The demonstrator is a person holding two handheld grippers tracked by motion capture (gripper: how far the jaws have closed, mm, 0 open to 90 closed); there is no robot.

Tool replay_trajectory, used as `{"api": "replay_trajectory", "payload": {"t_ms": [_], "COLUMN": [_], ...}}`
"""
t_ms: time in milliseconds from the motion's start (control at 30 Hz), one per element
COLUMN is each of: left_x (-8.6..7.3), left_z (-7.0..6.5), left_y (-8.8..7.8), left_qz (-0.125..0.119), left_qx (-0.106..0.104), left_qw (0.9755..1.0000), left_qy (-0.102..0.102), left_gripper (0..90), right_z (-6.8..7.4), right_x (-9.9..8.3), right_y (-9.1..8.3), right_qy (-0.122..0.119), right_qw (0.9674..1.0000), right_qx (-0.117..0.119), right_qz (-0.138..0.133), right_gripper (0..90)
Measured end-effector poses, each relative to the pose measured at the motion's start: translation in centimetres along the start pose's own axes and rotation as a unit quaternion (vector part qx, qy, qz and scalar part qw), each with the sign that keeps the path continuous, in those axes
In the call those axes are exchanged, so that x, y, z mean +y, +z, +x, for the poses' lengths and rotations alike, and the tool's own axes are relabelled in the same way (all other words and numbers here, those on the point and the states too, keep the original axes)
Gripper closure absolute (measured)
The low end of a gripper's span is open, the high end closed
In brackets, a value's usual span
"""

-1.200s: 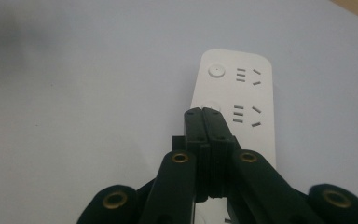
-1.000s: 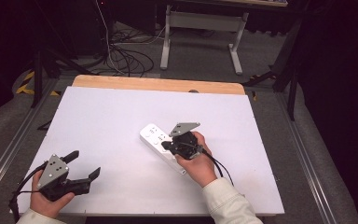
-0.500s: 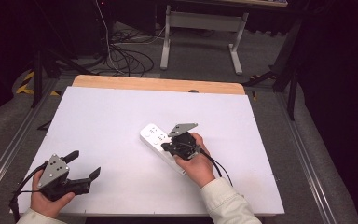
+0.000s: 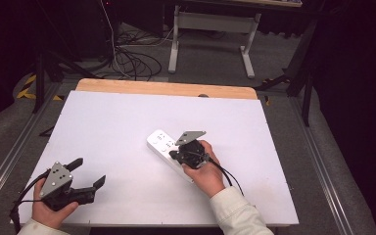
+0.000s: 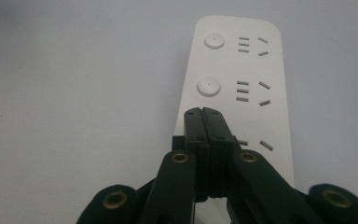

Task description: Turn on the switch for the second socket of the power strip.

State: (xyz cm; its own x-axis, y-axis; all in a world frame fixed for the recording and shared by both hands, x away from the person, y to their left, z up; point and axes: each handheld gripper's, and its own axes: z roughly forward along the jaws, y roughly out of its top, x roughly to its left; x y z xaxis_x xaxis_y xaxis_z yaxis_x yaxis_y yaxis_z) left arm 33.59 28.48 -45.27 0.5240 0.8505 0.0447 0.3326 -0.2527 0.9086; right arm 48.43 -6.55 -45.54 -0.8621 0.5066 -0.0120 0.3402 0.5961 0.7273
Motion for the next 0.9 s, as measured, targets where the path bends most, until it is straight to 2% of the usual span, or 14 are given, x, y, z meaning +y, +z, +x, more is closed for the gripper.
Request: {"api": "replay_trajectory", "payload": {"t_ms": [433, 900], "left_x": [0.00, 0.00], "left_z": [-0.01, -0.03], "left_y": [0.00, -0.01], "left_qz": [0.000, 0.000], "left_qx": [0.000, -0.001], "left_qw": [1.0000, 1.0000], "left_qy": [0.000, 0.001], "left_gripper": [10.3, 10.3], "right_z": [0.38, 0.47], "right_x": [-0.03, -0.11], "right_y": [0.12, 0.20], "right_qy": [-0.015, -0.006], "right_qw": [0.9998, 0.9998], "right_qx": [-0.014, -0.017], "right_qz": [0.003, 0.004], "right_gripper": [90.0, 90.0]}}
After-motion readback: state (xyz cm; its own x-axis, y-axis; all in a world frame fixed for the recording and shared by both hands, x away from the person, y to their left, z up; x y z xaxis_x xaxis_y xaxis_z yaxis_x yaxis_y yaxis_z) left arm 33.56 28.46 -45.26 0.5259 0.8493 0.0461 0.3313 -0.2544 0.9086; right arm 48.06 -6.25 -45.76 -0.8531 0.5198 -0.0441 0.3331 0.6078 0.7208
